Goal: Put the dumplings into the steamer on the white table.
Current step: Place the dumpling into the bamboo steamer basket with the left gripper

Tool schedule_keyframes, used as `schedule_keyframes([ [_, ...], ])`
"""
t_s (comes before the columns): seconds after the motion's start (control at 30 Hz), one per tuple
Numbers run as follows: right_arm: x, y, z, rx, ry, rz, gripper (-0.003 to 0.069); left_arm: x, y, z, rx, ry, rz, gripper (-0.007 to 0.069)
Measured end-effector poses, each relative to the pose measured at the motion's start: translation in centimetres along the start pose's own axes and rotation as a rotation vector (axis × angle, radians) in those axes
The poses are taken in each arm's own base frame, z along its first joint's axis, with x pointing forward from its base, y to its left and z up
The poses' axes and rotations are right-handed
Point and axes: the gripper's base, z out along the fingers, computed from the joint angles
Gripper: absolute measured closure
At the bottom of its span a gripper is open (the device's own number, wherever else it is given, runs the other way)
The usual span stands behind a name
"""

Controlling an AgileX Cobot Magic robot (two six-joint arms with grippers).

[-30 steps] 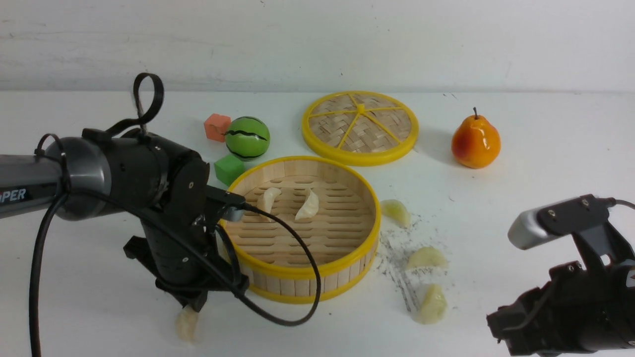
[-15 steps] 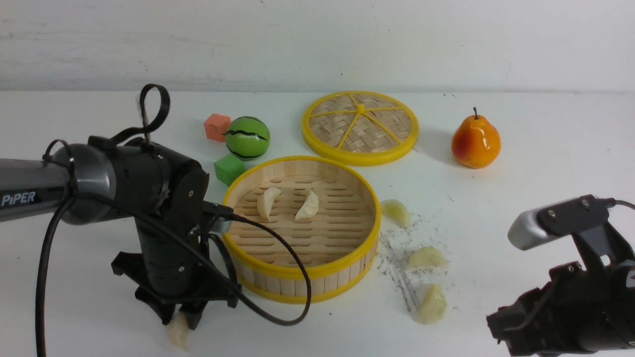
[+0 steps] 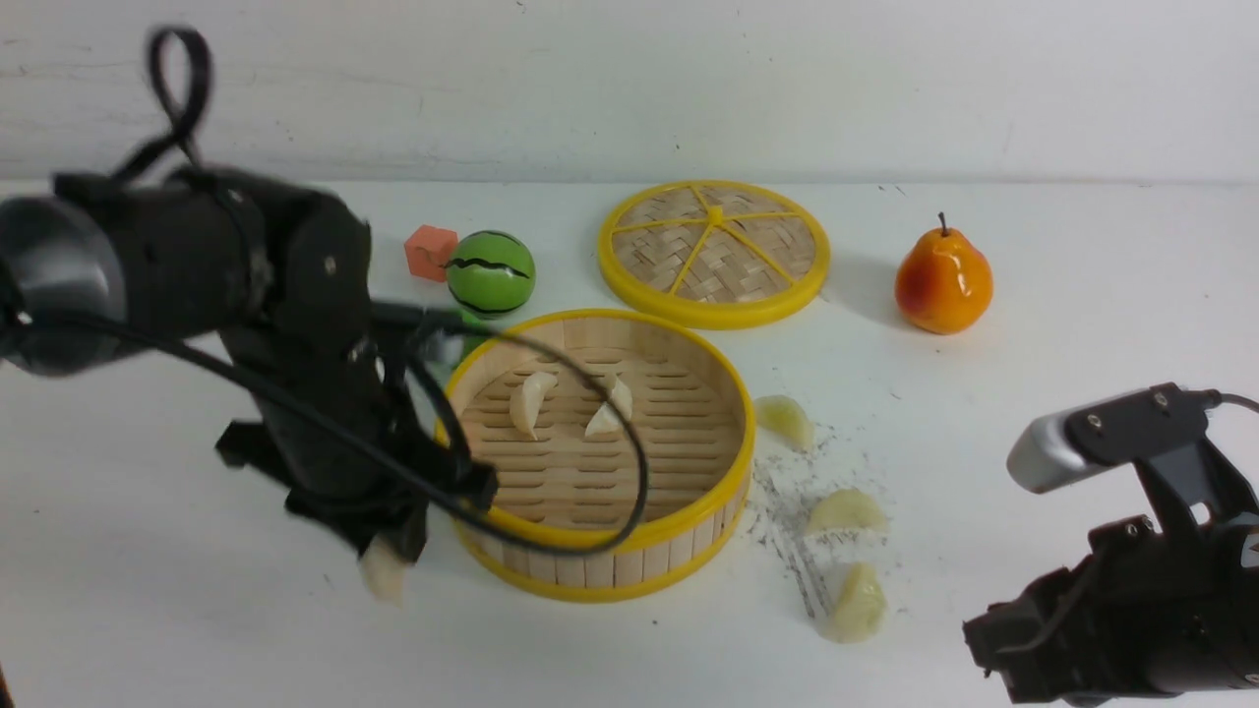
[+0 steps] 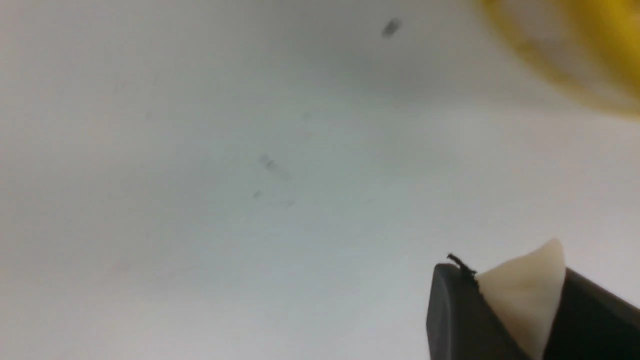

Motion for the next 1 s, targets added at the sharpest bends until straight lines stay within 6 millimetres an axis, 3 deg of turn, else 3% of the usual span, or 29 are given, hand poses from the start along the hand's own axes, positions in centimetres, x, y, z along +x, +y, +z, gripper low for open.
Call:
schedule_keyframes([
  [0.1, -0.1, 0.1, 0.0, -0.006, -0.009, 0.013, 0.0489, -2.6, -1.6, -3.0, 0.141, -0.165, -0.005, 0.0448],
  [0.2, -0.2, 0.0, 0.0, -0.003, -0.020, 0.014, 0.0489, -5.9, -3.2, -4.1, 0.244, -0.277, 0.011, 0.0448],
  [0.47, -0.2, 0.0, 0.0, -0.005, -0.021, 0.015, 0.0488, -10.9, -8.3, 1.4, 0.159, -0.259, 0.237, 0.0448],
  [0.6, -0.1, 0.1, 0.0, -0.008, -0.013, 0.013, 0.0482, -11.9, -9.7, 4.4, 0.072, -0.248, 0.334, 0.0448],
  [0.8, -0.1, 0.1, 0.0, -0.008, -0.013, -0.005, 0.0480, -12.2, -10.3, 7.3, 0.028, -0.233, 0.382, 0.0447],
  [1.0, -0.1, 0.1, 0.0, -0.007, -0.011, -0.019, 0.0477, -12.2, -10.5, 8.1, 0.039, -0.228, 0.378, 0.0350],
])
